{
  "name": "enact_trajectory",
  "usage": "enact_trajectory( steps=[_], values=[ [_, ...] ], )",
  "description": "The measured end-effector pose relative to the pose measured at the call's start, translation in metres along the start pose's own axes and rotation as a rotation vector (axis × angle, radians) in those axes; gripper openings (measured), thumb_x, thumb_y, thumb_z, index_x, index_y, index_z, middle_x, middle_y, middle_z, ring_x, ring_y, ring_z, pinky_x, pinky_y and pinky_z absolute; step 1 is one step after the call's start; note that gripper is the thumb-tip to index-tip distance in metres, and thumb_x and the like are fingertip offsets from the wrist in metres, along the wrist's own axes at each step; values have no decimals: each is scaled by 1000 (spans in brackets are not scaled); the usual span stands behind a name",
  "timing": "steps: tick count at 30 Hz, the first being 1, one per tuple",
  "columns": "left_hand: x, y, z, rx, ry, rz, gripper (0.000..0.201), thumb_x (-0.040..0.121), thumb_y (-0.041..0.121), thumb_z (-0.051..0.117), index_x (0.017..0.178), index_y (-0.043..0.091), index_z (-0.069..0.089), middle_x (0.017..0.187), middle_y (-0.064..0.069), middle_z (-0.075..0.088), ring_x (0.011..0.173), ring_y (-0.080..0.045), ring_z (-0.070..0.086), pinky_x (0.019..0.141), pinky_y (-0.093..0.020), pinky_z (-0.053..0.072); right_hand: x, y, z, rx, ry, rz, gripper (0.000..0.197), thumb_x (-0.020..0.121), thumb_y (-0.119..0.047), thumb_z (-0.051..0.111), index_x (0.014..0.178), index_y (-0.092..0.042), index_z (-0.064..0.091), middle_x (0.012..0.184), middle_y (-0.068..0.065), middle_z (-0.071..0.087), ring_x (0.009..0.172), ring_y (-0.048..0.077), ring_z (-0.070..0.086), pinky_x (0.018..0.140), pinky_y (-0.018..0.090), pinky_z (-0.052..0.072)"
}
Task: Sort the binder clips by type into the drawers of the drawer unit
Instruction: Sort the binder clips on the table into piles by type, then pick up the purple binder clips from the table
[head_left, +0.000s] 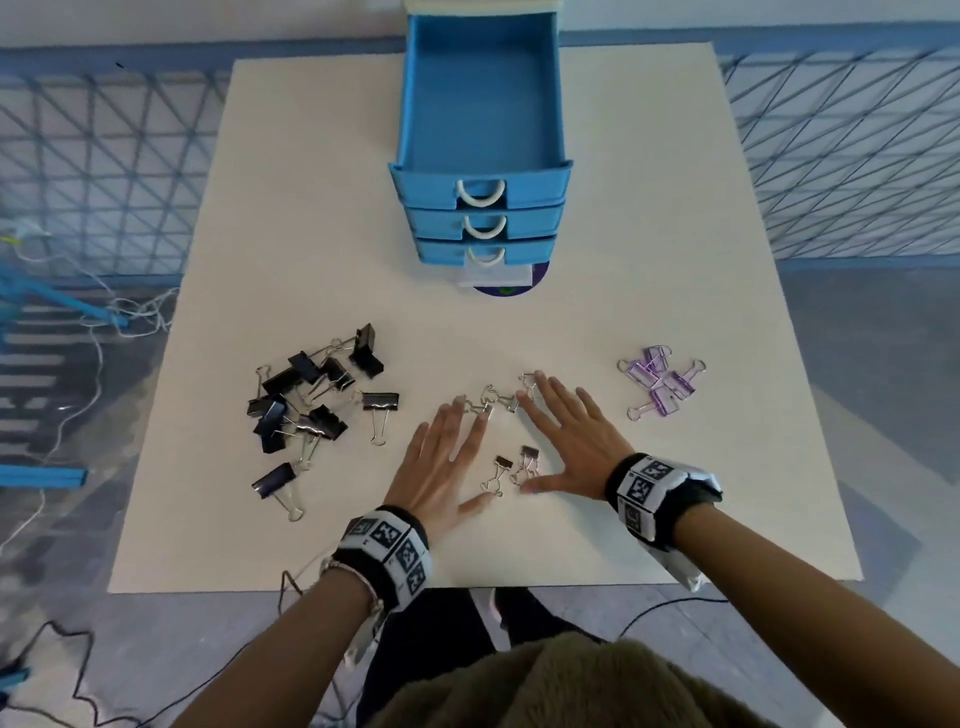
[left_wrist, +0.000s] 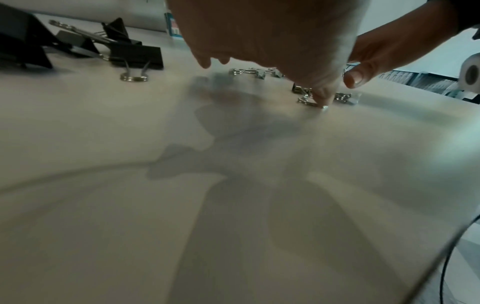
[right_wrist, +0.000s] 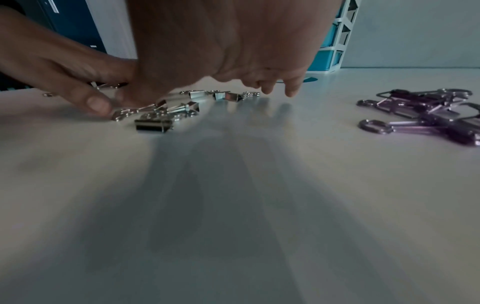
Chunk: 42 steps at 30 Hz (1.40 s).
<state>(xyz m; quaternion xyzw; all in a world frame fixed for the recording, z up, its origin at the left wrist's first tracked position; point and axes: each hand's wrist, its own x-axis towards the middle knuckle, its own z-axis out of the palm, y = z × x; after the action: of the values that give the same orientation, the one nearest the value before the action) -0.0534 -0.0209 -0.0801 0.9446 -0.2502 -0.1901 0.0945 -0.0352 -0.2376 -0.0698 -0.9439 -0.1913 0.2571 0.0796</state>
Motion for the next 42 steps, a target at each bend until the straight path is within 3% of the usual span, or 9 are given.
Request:
enact_trajectory(
  steps=[5,7,9,11,17,22,26,37,42],
  values=[
    [15,9,-2,8,-63,17,88,86,50,49,145,18,-8,155,-11,-14,144,-24,-8,114,-36,-2,0,0,1,5,-40,41,113,55,-86,14,145,-21,-10,156,8,-16,146,23,-7,119,45,-1],
    [21,12,-3,27,-57,30,85,81,45,60,143,14,12,154,-20,11,142,-32,16,114,-45,21,-2,0,-3,19,-24,52,96,75,-72,36,146,-20,-2,157,9,-10,146,23,-4,119,45,1],
    [25,14,-3,45,-55,19,79,66,41,76,129,10,40,136,-23,48,123,-37,49,90,-46,52,-4,-2,-4,56,21,60,86,82,-59,50,146,-19,10,158,10,0,146,25,5,119,45,8],
    [26,19,-3,80,-11,16,68,58,38,82,115,11,56,117,-18,64,104,-34,64,66,-37,59,-7,-6,-4,116,88,70,74,83,-49,56,142,-16,26,154,14,18,142,28,19,115,44,21],
    [22,32,-2,80,116,74,65,57,33,84,111,15,52,104,-11,66,100,-22,52,53,-26,56,-15,-20,7,162,164,89,57,76,-35,70,123,-10,52,132,20,49,119,37,49,92,48,47],
    [27,35,-13,39,113,31,63,70,32,75,125,13,49,125,-18,57,106,-31,60,74,-35,56,-13,-17,3,191,185,99,64,82,-40,62,135,-13,40,144,18,36,128,34,41,99,46,41],
    [39,37,-15,6,8,21,58,95,27,38,144,14,12,156,-11,7,142,-27,12,115,-38,23,-13,-10,4,135,179,57,73,78,-47,65,136,-12,39,147,17,36,131,33,42,103,47,40],
    [31,37,-9,18,-50,72,55,96,24,33,144,11,10,155,-7,13,143,-22,11,117,-34,15,-21,-6,11,-16,168,-6,72,49,-59,80,107,-19,66,115,6,69,100,21,69,75,37,58],
    [31,39,-16,-2,-57,85,52,96,22,34,143,12,17,154,-7,19,142,-21,16,116,-33,18,-24,-5,9,110,189,10,63,76,-49,62,125,-11,52,136,16,52,120,31,55,95,45,48]
  ],
)
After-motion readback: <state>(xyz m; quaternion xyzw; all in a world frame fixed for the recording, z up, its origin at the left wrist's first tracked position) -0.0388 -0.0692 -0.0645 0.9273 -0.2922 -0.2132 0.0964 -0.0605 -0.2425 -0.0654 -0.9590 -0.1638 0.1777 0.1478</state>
